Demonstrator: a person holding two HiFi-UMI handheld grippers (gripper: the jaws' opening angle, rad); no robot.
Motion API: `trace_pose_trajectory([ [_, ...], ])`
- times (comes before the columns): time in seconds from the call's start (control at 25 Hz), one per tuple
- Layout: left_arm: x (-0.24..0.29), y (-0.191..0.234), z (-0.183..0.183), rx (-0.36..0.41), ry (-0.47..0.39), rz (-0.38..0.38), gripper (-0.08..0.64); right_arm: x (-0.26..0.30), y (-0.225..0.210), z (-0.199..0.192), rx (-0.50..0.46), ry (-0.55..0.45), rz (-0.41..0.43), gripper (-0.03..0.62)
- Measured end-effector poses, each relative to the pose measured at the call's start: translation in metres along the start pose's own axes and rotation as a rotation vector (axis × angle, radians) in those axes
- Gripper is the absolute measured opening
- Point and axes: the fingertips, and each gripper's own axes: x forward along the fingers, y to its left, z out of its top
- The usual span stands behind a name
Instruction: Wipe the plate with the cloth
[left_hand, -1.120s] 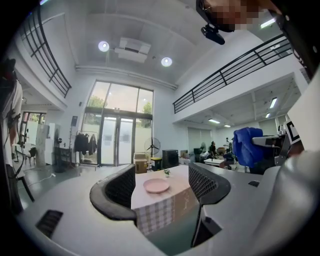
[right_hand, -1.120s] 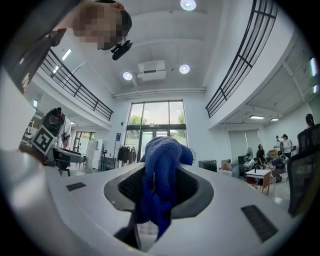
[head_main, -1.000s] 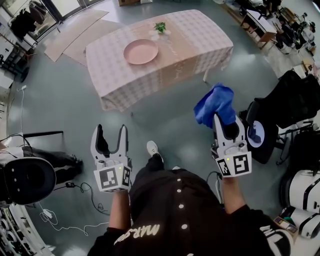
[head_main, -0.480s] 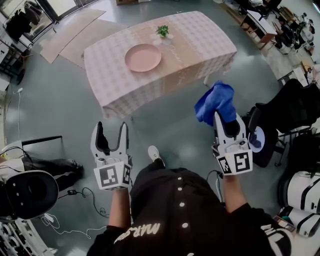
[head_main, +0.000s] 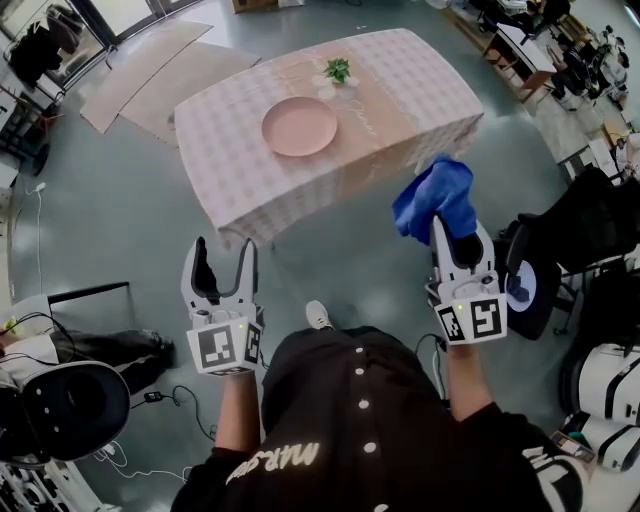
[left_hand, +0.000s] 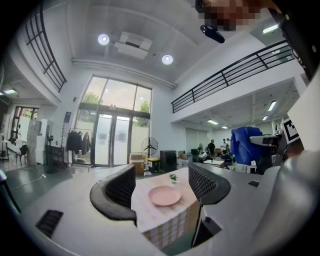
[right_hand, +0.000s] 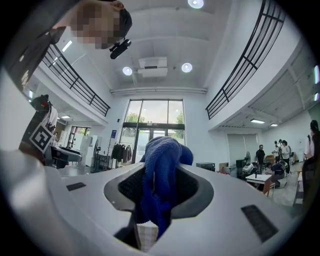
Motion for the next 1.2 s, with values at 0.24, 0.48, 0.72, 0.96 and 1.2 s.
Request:
trace_pose_trajectory([
  [0.24, 0.021, 0.027, 0.008, 0.006, -0.016, -0.01, 0.325, 0.029, 0.011, 0.003, -0.007, -0.008, -0.004, 0.121],
  [0.48, 0.029, 0.042, 0.006, 0.002, -0.01, -0.024, 0.325, 0.043, 0.021, 0.003, -0.008, -0.004, -0.014, 0.121],
  [0.72, 0.04, 0.046, -0.003, 0.0, 0.02, -0.026, 0.325, 0.052, 0.024, -0.006, -0.01, 0.014, -0.011, 0.121],
  [0.96, 0.059, 0.05, -0.012, -0.008, 0.04, -0.021, 0.324, 0.07, 0.014, -0.017, -0.004, 0.03, -0.01, 0.121],
  [1.2, 0.097, 0.055, -0.01, -0.009, 0.043, -0.012, 0.324, 0.109, -0.002, -0.026, -0.003, 0.032, 0.002, 0.121],
])
